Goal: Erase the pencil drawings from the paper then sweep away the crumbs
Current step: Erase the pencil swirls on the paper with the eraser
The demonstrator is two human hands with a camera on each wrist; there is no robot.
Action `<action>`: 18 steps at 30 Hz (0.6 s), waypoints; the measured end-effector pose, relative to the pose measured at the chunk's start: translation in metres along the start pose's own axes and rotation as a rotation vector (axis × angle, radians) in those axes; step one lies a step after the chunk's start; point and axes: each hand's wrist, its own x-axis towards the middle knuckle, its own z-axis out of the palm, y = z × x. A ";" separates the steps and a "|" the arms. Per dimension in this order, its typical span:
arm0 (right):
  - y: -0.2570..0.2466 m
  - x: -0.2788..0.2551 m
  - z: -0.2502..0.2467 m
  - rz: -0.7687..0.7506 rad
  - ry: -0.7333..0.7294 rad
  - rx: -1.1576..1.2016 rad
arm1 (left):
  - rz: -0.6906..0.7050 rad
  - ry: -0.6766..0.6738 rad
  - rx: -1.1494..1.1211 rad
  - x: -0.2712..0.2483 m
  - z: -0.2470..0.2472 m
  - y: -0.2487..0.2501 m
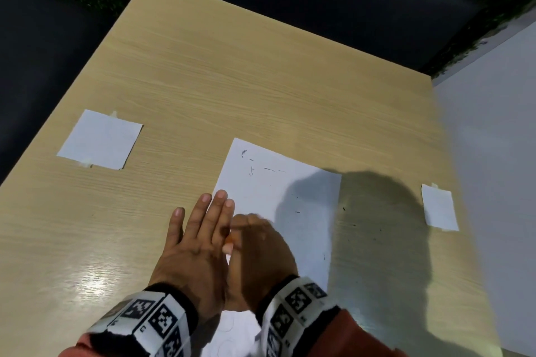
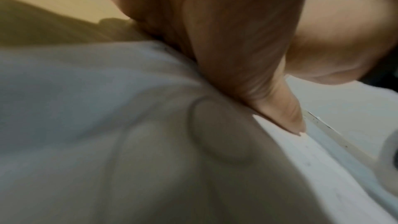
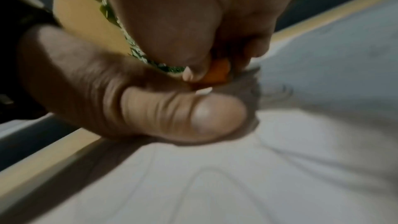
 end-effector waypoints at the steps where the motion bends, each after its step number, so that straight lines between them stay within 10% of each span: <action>1: 0.005 0.001 0.002 -0.010 0.016 -0.026 | 0.015 -0.009 0.000 0.000 0.001 0.001; 7: 0.060 0.031 -0.034 0.359 0.049 -0.079 | -0.062 -0.033 0.060 0.001 -0.001 0.004; 11: 0.017 -0.003 -0.012 0.122 0.117 -0.147 | -0.014 0.035 0.029 -0.001 0.000 0.003; 15: -0.002 -0.025 0.000 0.035 -0.110 -0.089 | 0.009 0.093 0.033 -0.003 0.003 0.001; 18: 0.053 -0.008 -0.016 0.165 0.112 -0.167 | -0.010 0.030 0.034 0.000 0.003 0.001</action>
